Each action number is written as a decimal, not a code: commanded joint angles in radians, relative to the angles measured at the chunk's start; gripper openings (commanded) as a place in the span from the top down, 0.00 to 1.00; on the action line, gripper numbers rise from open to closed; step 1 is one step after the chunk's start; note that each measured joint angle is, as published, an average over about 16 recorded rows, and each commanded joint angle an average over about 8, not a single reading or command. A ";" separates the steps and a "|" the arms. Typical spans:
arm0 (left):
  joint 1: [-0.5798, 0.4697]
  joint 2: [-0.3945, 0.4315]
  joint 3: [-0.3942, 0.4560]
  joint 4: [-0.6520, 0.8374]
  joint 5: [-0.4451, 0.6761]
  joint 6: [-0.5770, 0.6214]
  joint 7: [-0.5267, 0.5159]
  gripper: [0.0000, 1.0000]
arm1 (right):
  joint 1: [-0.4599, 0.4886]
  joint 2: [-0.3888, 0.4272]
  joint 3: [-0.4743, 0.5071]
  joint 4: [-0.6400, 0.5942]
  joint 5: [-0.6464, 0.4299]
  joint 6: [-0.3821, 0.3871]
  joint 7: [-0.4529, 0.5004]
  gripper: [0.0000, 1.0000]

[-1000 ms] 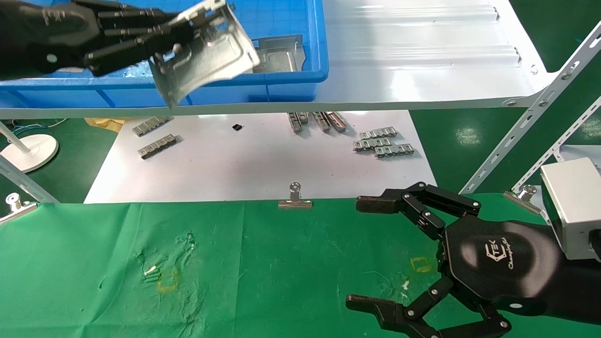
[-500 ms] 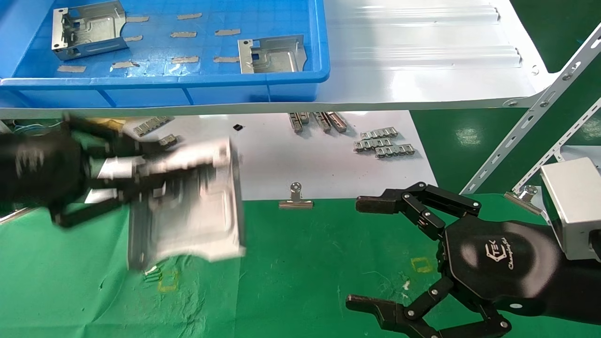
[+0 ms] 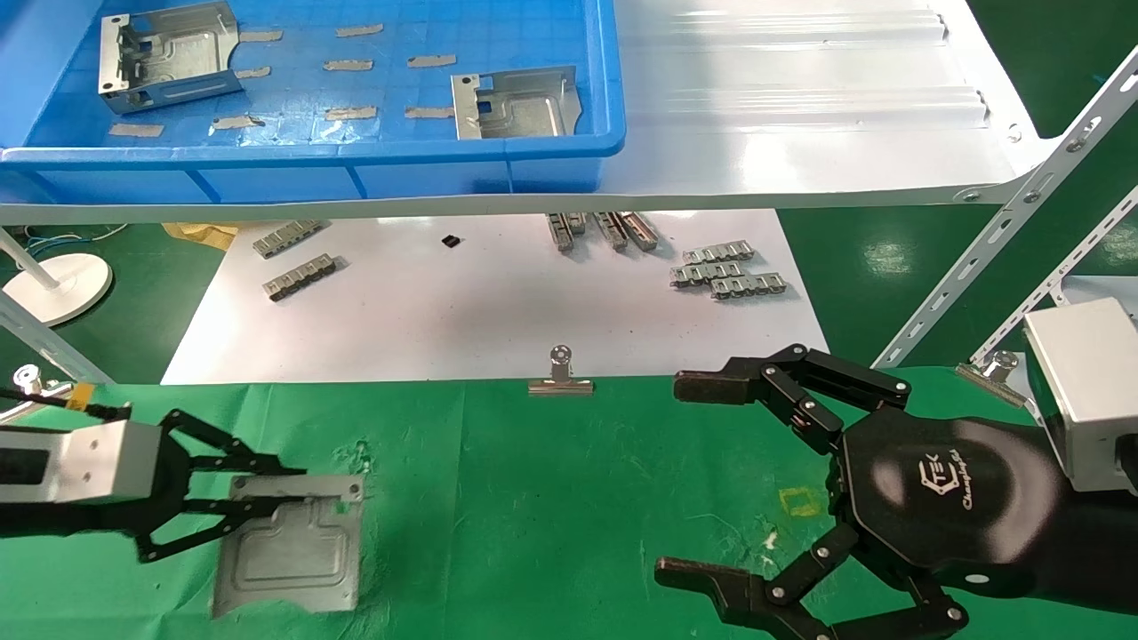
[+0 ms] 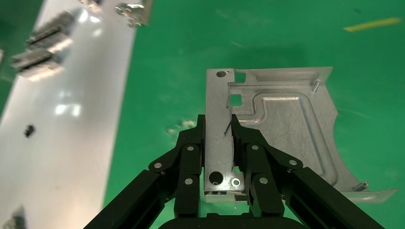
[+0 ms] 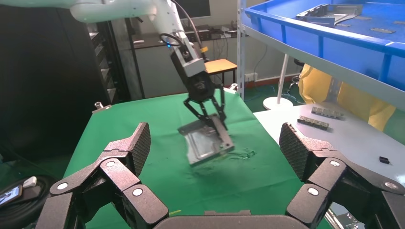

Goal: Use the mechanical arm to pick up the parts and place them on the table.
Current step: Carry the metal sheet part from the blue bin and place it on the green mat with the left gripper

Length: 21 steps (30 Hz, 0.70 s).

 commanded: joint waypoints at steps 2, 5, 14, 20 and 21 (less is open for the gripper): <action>0.001 0.037 0.010 0.075 0.006 0.006 0.060 1.00 | 0.000 0.000 0.000 0.000 0.000 0.000 0.000 0.00; -0.003 0.056 0.025 0.120 0.005 0.013 0.097 0.75 | 0.000 0.000 0.000 0.000 0.000 0.000 0.000 0.00; -0.021 0.098 0.055 0.262 0.007 -0.005 0.176 0.00 | 0.000 0.000 0.000 0.000 0.000 0.000 0.000 0.00; -0.030 0.128 0.046 0.350 -0.012 -0.012 0.232 0.00 | 0.000 0.000 0.000 0.000 0.000 0.000 0.000 0.00; -0.032 0.131 0.042 0.360 -0.019 -0.009 0.239 0.00 | 0.000 0.000 0.000 0.000 0.000 0.000 0.000 0.00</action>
